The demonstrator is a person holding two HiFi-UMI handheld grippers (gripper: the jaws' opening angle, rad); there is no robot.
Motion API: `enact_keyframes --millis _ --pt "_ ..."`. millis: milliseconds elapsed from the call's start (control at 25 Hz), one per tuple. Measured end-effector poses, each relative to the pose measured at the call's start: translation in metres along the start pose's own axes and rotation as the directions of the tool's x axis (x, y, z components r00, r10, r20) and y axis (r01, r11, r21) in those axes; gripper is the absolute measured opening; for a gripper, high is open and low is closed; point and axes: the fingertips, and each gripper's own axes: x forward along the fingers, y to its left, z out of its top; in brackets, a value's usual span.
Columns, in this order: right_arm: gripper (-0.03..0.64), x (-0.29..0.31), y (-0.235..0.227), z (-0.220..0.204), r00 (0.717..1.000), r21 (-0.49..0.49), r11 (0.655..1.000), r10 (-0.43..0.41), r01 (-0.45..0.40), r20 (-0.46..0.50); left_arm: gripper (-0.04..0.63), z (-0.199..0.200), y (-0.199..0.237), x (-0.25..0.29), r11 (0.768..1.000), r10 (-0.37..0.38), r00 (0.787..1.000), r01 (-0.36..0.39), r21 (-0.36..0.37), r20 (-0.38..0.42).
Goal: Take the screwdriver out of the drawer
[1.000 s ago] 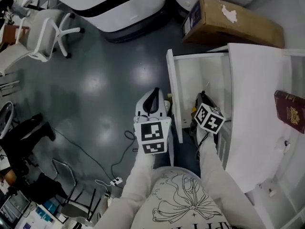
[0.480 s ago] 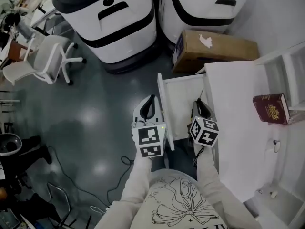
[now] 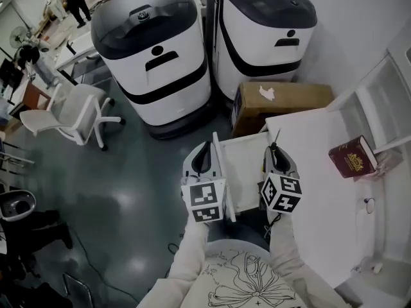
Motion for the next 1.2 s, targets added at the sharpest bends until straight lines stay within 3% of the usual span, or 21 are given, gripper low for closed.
enact_keyframes --millis 480,1200 --pt "0.072 -0.037 0.015 0.084 0.979 -0.078 0.997 0.028 -0.013 0.204 0.006 0.067 -0.008 -0.022 1.000 -0.015 0.988 0.010 0.029 0.152" --pt "0.072 -0.060 0.031 0.111 0.955 -0.085 0.995 0.064 -0.041 0.288 0.006 0.087 -0.003 -0.043 1.000 -0.001 0.977 -0.002 0.017 0.211"
